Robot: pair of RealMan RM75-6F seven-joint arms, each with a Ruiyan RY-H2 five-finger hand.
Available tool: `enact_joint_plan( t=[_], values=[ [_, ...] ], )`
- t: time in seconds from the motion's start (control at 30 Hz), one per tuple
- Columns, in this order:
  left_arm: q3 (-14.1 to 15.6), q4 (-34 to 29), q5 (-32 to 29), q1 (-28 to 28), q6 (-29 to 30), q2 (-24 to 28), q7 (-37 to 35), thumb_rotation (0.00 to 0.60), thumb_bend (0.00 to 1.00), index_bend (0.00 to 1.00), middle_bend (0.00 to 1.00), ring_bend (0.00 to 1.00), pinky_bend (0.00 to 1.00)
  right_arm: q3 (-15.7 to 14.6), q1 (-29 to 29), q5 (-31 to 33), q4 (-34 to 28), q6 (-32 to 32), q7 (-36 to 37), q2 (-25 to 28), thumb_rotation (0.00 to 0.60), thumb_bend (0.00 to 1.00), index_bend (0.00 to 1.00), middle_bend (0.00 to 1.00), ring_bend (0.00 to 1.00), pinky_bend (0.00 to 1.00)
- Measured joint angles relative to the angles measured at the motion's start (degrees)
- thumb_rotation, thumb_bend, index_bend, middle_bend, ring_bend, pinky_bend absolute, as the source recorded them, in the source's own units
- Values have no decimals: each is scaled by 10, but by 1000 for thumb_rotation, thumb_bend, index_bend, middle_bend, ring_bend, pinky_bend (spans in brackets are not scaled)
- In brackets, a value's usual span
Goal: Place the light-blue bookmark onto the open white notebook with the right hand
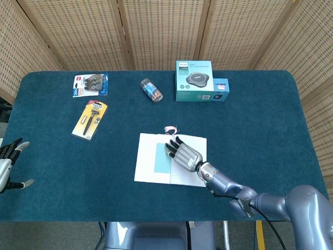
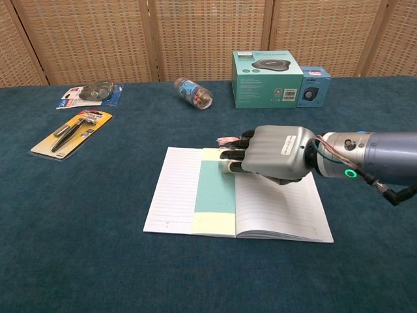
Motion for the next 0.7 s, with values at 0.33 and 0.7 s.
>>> enact_joint_plan(
  t=[0.33, 0.7],
  values=[
    [0, 0, 0, 0, 0, 1, -2, 600, 0, 0, 0, 0, 0, 4, -2, -7, -7, 7, 4, 1, 600, 1000, 80, 0, 0, 125],
    [1, -1, 5, 2, 5, 2, -3, 600, 0, 0, 0, 0, 0, 16, -7, -37, -38, 40, 25, 30, 600, 1000, 80, 0, 0, 125]
  ],
)
